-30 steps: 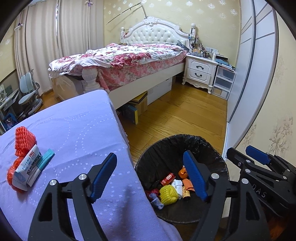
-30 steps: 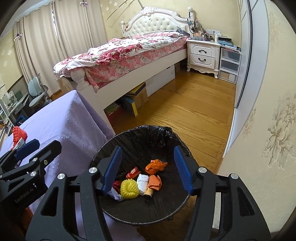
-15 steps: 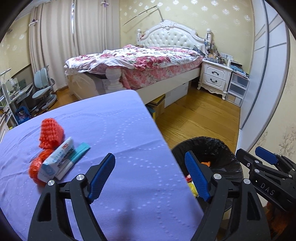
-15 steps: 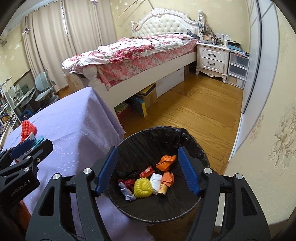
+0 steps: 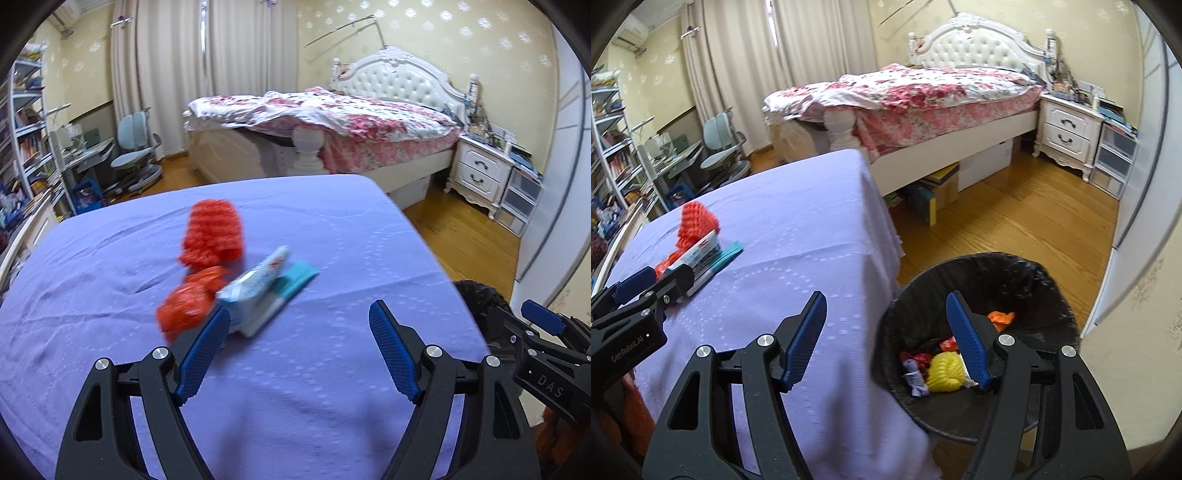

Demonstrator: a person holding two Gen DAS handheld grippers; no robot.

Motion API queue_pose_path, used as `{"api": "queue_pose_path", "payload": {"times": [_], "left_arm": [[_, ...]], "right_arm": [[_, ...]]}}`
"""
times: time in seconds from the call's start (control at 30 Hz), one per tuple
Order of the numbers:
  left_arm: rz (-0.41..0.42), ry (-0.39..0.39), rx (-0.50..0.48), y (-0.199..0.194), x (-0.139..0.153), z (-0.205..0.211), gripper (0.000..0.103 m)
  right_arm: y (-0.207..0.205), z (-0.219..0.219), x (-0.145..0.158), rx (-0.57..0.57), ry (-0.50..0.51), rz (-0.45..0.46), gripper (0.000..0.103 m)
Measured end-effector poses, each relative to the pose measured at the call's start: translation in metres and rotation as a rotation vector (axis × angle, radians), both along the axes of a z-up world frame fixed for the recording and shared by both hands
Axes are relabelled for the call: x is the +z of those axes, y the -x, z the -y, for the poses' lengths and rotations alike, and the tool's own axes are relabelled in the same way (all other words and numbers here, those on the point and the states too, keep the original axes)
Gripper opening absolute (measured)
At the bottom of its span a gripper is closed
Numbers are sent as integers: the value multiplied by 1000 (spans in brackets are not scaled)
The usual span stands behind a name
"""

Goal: Collect trash
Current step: 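Move both open tools back to the trash on the table, then grasp the red plastic bag with the left tool while the right tool grasps the teal-and-white tube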

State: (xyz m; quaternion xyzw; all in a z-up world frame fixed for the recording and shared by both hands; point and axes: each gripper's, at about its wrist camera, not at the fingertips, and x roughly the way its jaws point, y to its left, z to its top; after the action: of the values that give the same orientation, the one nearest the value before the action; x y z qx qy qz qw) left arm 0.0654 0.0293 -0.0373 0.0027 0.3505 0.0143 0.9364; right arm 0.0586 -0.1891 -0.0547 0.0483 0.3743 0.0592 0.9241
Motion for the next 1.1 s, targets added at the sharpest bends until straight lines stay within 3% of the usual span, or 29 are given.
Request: {"api": "queue_pose_path", "payload": {"times": [0.4, 0.63, 1.1], "left_arm": [[-27, 47, 141, 13, -8, -82, 78], [-46, 75, 141, 7, -15, -97, 78], [-63, 129, 94, -12, -21, -107, 78]], "right_arm": [[-8, -67, -6, 121, 33, -33, 66], [-12, -98, -7, 163, 63, -44, 66], [-19, -113, -11, 180, 97, -70, 66]]}}
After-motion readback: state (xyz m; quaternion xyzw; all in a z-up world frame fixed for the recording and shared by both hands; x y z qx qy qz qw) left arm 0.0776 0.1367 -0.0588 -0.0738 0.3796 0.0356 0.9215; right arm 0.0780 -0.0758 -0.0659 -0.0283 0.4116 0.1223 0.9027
